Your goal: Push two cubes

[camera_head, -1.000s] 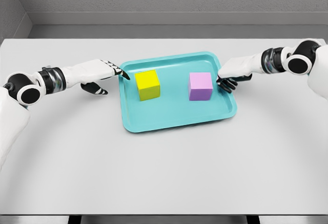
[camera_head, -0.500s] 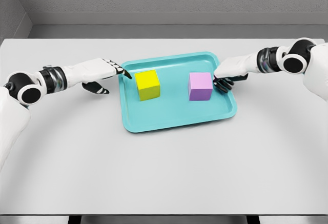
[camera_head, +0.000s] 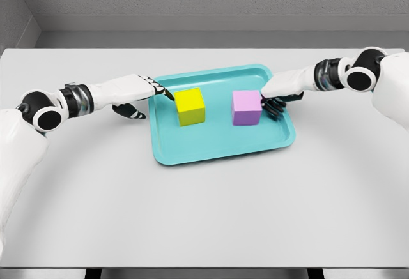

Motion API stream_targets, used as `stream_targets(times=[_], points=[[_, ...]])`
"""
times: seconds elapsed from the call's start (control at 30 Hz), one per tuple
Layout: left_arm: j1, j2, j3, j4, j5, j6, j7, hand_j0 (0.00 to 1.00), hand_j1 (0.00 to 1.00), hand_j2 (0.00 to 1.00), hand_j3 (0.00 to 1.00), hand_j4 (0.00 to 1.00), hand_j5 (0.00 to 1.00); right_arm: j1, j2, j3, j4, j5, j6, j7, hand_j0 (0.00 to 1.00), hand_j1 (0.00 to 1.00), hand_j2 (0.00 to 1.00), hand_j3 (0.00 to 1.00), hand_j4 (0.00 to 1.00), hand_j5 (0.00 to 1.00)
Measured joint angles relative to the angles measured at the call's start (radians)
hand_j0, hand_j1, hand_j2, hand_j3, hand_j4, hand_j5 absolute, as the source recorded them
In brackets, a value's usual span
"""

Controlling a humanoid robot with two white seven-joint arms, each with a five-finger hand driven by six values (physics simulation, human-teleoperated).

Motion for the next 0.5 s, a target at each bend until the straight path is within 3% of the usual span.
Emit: stream_targets(times=[0.27, 0.5], points=[[-0.002, 0.015, 0.003, 0.006, 0.000, 0.000, 0.000, 0.81, 0.81, 0.81, 0.81, 0.81, 0.81, -0.002, 0.019, 0.000, 0.000, -0.001, 0.000, 0.000, 0.12, 0.12, 0.12, 0.12, 0.12, 0.12], [-0.017, -0.021, 0.004, 0.026, -0.004, 0.000, 0.000, 0.81, 0.81, 0.81, 0.81, 0.81, 0.81, -0.006, 0.030, 0.000, -0.002, -0.001, 0.000, 0.000, 0.12, 0.12, 0.12, 0.12, 0.12, 0.12]])
